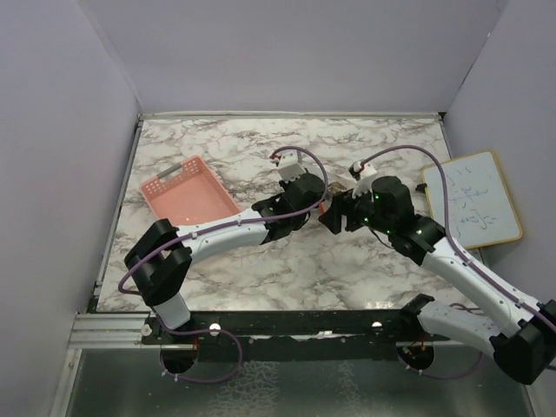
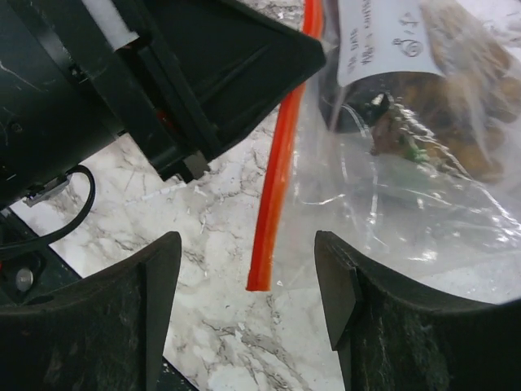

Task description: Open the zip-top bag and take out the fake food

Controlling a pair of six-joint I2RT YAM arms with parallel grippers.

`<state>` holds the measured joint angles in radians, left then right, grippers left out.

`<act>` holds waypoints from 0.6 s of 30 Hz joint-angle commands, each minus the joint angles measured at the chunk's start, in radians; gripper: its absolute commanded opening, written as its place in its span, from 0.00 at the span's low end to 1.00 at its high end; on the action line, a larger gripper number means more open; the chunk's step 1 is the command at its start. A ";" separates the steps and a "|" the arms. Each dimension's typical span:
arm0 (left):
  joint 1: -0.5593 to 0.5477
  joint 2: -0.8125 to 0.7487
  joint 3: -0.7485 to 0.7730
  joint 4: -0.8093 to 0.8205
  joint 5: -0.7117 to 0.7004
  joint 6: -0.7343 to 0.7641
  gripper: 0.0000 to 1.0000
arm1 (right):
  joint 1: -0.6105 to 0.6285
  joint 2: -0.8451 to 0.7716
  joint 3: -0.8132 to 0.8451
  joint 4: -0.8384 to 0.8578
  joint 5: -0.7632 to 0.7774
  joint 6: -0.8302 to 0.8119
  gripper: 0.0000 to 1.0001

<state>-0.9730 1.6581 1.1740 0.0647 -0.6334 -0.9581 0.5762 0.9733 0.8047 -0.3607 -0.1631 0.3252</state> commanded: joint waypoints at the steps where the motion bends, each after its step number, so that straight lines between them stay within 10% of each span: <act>1: -0.007 -0.004 0.040 -0.071 0.002 -0.028 0.00 | 0.118 0.066 0.033 0.026 0.212 -0.042 0.65; 18: 0.003 -0.128 -0.010 -0.047 0.119 -0.087 0.00 | 0.135 0.127 -0.001 0.146 0.442 -0.044 0.51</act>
<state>-0.9745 1.5837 1.1862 0.0250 -0.5495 -0.9939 0.7071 1.0794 0.8028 -0.2680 0.1795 0.3008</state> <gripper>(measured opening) 0.018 0.530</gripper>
